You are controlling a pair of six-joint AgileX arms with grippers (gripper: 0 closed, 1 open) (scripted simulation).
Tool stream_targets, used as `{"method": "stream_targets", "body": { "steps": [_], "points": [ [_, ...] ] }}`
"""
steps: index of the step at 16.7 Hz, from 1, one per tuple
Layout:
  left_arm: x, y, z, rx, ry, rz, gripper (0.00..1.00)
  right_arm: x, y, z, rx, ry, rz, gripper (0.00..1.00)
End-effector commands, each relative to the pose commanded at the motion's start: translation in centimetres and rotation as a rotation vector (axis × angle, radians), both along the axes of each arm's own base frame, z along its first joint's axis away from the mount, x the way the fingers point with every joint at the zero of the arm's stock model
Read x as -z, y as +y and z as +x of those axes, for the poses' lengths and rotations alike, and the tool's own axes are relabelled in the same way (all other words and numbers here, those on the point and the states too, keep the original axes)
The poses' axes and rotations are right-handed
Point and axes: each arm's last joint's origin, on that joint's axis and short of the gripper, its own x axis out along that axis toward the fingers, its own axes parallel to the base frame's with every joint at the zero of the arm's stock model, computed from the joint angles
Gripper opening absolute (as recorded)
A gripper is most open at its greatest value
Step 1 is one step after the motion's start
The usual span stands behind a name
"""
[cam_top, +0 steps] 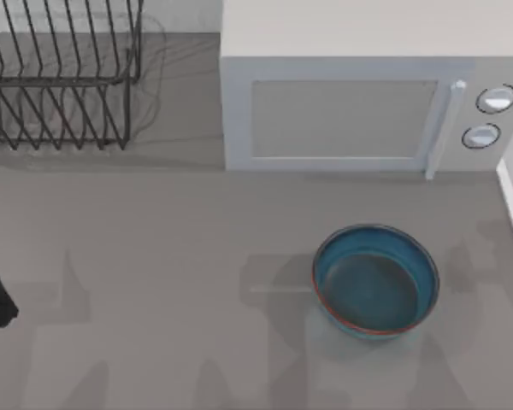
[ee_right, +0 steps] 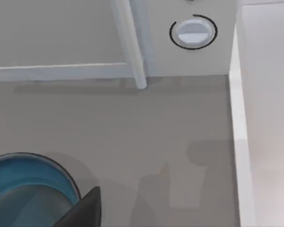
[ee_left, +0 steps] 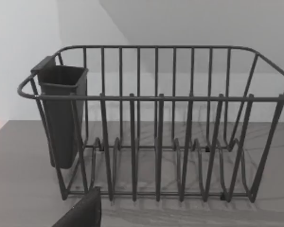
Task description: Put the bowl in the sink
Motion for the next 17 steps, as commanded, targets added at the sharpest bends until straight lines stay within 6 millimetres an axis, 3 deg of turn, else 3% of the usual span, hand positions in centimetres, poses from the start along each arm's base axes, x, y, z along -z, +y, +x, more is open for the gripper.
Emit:
{"method": "stream_targets", "body": {
  "steps": [5,10,14,17],
  "points": [
    [0.0,0.0,0.0,0.0,0.0,0.0,1.0,-1.8,3.7,6.1,-0.028,0.44,-0.017,1.0],
    [0.0,0.0,0.0,0.0,0.0,0.0,1.0,-0.8,8.3,11.6,-0.017,0.781,-0.09,1.0],
    [0.0,0.0,0.0,0.0,0.0,0.0,1.0,0.4,11.1,14.1,-0.001,0.932,-0.144,1.0],
    [0.0,0.0,0.0,0.0,0.0,0.0,1.0,0.8,11.9,14.8,0.005,0.97,-0.161,1.0]
  ]
}}
